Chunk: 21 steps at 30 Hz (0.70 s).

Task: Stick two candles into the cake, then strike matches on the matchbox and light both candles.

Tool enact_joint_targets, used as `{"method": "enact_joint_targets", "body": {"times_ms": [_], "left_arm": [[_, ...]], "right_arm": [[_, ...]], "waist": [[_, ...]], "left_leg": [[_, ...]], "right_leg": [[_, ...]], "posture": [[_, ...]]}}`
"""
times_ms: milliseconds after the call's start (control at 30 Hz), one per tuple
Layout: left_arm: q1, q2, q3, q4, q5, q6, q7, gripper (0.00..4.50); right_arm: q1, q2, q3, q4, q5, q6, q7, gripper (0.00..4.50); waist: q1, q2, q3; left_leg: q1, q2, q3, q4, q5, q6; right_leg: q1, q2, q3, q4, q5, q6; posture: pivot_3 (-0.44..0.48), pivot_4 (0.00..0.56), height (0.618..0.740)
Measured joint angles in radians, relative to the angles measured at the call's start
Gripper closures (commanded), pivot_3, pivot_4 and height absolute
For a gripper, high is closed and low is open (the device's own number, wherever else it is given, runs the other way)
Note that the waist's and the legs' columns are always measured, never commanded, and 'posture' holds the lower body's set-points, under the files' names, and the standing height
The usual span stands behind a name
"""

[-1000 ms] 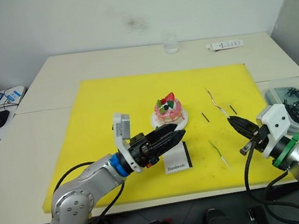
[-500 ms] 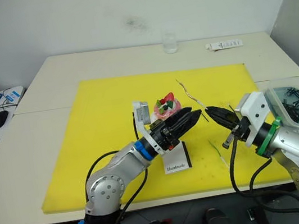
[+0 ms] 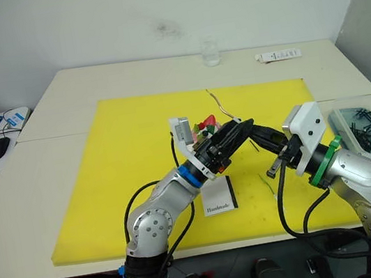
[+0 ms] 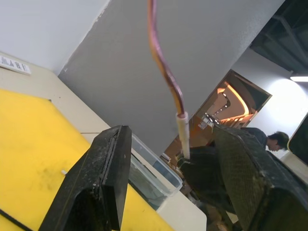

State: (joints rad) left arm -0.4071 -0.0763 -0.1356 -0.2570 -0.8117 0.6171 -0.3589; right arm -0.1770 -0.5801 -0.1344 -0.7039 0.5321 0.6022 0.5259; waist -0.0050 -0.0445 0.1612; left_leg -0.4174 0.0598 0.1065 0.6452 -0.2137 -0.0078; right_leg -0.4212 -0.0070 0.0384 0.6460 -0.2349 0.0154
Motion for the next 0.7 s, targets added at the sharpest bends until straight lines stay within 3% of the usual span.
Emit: {"method": "enact_joint_targets", "body": {"times_ms": [367, 467, 700], "left_arm": [[-0.005, -0.006, -0.004, 0.021, 0.004, -0.015, -0.003, 1.52], [-0.005, -0.006, -0.004, 0.02, 0.003, -0.016, -0.003, 2.1], [-0.005, -0.007, -0.004, 0.018, -0.012, -0.015, -0.004, 4.4]], "right_arm": [[0.002, 0.001, -0.001, -0.015, 0.008, 0.021, -0.017, 4.5], [0.011, 0.002, -0.003, -0.015, 0.009, 0.019, -0.016, 4.5], [0.048, 0.002, -0.007, -0.014, 0.009, 0.004, -0.003, 4.5]], "waist": [[-0.001, 0.0, 0.0], [-0.001, 0.0, 0.0], [-0.001, 0.0, 0.0]], "left_leg": [[0.0, 0.0, 0.0, 0.0, 0.0, 0.0], [0.0, 0.0, 0.0, 0.0, 0.0, 0.0], [0.0, 0.0, 0.0, 0.0, 0.0, 0.0]], "right_leg": [[0.0, 0.0, 0.0, 0.0, 0.0, 0.0], [0.0, 0.0, 0.0, 0.0, 0.0, 0.0], [0.0, 0.0, 0.0, 0.0, 0.0, 0.0]], "posture": [[0.0, 0.15, 0.74], [0.0, 0.15, 0.74], [0.0, 0.15, 0.74]]}}
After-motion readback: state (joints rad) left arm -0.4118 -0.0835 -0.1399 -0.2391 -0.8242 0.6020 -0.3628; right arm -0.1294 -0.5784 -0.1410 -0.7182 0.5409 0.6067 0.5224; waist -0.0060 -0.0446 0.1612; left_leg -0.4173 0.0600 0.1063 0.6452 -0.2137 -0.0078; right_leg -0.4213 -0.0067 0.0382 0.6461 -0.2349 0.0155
